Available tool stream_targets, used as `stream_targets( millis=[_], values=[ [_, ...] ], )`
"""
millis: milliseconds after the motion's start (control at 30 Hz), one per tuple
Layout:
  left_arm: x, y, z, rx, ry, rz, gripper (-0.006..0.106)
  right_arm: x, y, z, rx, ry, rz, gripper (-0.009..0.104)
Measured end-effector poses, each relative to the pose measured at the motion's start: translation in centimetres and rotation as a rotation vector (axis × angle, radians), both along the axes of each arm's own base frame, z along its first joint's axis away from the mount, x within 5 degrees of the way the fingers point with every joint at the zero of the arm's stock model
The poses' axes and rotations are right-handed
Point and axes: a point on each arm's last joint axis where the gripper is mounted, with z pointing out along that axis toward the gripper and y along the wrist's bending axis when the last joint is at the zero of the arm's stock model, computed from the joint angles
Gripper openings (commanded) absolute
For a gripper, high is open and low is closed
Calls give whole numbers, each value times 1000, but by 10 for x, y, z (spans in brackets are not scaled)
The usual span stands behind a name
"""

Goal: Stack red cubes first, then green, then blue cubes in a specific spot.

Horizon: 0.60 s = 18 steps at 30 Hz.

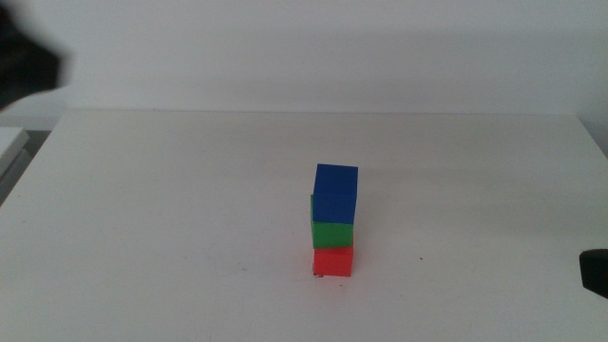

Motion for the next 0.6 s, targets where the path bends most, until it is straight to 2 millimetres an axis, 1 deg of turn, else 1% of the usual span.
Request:
stream_targets(
  millis=[67,133,233,300,400,600],
  values=[
    [-14,17,-11,-26,-59,28,94,0,0,0,0,0,0,82],
    [-29,28,-25,-50,-117,56,94,0,0,0,0,0,0,82],
    [-43,36,-43,-71,-144,96,94,0,0,0,0,0,0,82],
    [-49,37,-51,-93,-146,113,94,0,0,0,0,0,0,82],
    [-56,36,-54,-120,-154,105,94,0,0,0,0,0,0,82],
    [-58,35,-51,-147,-197,97,94,0,0,0,0,0,0,82]
  ],
)
